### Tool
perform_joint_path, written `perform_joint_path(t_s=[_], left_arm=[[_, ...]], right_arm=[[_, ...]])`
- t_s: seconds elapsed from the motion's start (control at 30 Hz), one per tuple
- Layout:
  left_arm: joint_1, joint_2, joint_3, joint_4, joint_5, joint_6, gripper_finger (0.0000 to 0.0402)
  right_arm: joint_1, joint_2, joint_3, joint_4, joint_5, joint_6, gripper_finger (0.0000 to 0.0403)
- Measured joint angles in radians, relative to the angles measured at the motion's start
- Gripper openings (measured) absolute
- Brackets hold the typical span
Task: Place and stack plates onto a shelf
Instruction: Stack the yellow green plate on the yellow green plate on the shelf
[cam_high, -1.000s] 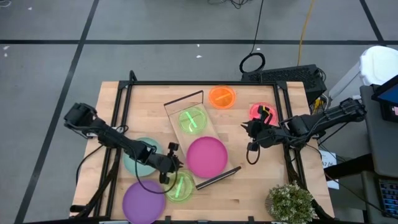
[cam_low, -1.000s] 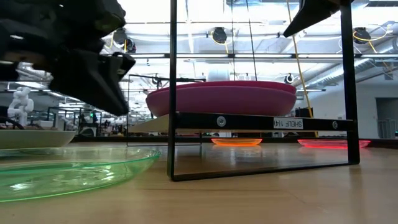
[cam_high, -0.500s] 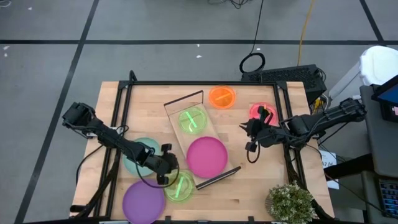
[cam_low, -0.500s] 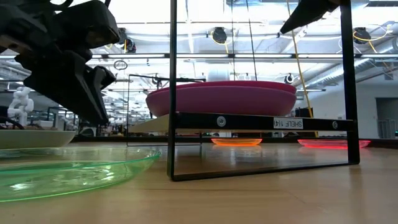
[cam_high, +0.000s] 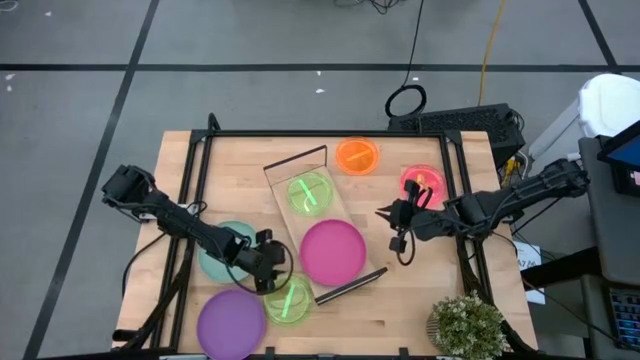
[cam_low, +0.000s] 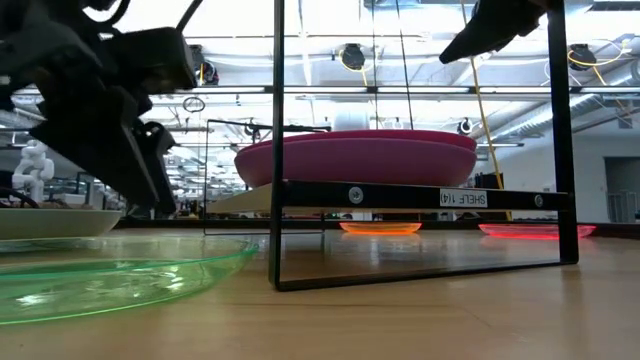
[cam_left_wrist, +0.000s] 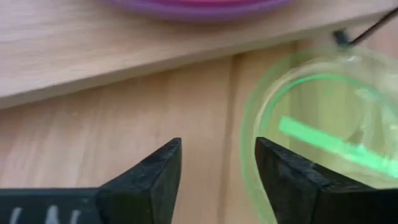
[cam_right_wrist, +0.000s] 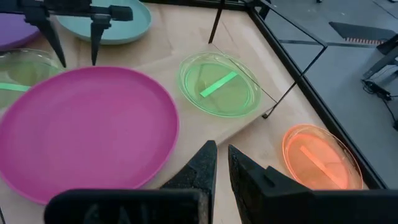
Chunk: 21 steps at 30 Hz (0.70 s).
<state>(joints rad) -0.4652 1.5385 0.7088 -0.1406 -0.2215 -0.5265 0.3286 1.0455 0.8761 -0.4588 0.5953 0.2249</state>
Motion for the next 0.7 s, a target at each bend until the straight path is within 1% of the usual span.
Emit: perform_joint_path(t_s=[0.1,0.2,0.47,0.63,0.7], left_arm=[[-0.002,-0.001,0.001,-0.002,0.006,-0.002,0.0227],[-0.001,-0.001,0.001,-0.007,0.007,-0.004,0.0235],[0.010,0.004,0.001,-0.015,0.076,-0.034,0.0237],[0.015,0.029,0.001,0.038,0.153,-0.055,0.0237],[0.015,0.043,0.002,0.041,0.166,-0.056,0.0237]], right_arm=[[0.000,0.000,0.000,0.004,0.000,-0.001,0.0027],[0.000,0.000,0.000,0.011,0.000,-0.002,0.0027],[0.000,0.000,0.000,0.014,0.000,-0.002,0.0027],[0.000,0.000,0.000,0.014,0.000,-0.002,0.0027],[0.000,0.000,0.000,0.014,0.000,-0.005,0.0027]])
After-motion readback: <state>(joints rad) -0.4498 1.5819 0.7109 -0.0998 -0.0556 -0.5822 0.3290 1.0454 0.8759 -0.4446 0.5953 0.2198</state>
